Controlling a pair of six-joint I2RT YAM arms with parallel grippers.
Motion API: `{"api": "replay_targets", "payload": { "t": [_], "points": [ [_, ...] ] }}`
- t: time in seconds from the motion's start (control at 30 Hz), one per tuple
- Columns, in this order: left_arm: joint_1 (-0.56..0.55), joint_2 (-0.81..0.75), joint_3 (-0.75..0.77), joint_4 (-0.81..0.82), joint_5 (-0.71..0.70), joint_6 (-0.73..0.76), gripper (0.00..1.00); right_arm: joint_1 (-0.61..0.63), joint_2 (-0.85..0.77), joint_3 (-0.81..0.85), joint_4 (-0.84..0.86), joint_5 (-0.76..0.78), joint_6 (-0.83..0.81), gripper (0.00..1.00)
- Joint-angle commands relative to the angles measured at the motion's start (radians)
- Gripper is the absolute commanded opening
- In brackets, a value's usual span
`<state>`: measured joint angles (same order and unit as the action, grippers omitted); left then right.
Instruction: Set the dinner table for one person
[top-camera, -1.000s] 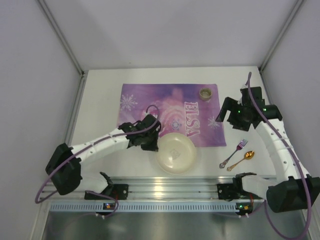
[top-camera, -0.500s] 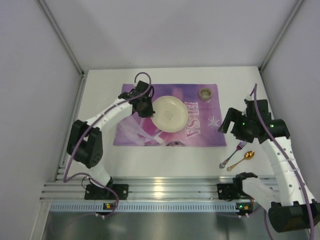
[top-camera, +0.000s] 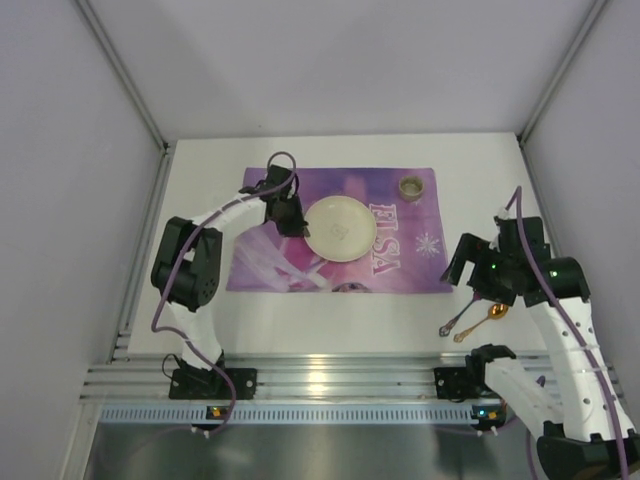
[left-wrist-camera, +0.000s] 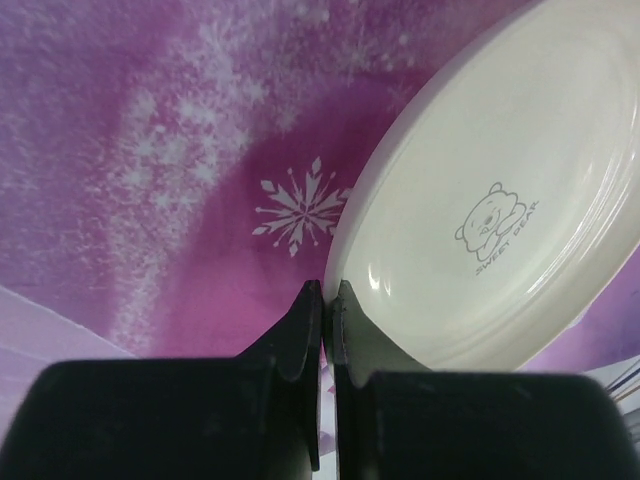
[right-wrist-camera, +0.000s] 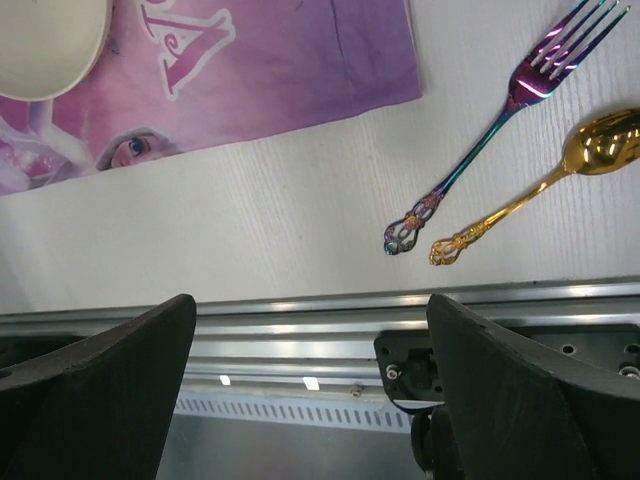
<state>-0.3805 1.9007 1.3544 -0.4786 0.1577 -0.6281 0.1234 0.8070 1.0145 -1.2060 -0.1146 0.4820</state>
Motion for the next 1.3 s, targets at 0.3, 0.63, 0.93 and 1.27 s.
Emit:
{"api": "replay_targets", "payload": {
  "t": [0.3, 0.63, 0.93, 1.27],
  "points": [
    [0.0, -0.106, -0.201, 0.052, 0.077, 0.036, 0.65, -0.019, 0.158, -0.019, 0.011, 0.15, 0.05, 0.95],
    [-0.003, -0.357, -0.156, -0.155, 0.059, 0.126, 0.71, -0.16, 0.363, -0.191, 0.232, 0.082, 0.135, 0.69],
    [-0.003, -0.537, -0.222, -0.212, 0.066, 0.125, 0.7, -0.217, 0.521, -0.217, 0.336, 0.23, 0.156, 0.53],
    [-0.003, -0.572, -0.228, -0.27, 0.04, 0.153, 0.68, -0.314, 0.652, -0.211, 0.427, 0.222, 0.109, 0.45]
  ]
}}
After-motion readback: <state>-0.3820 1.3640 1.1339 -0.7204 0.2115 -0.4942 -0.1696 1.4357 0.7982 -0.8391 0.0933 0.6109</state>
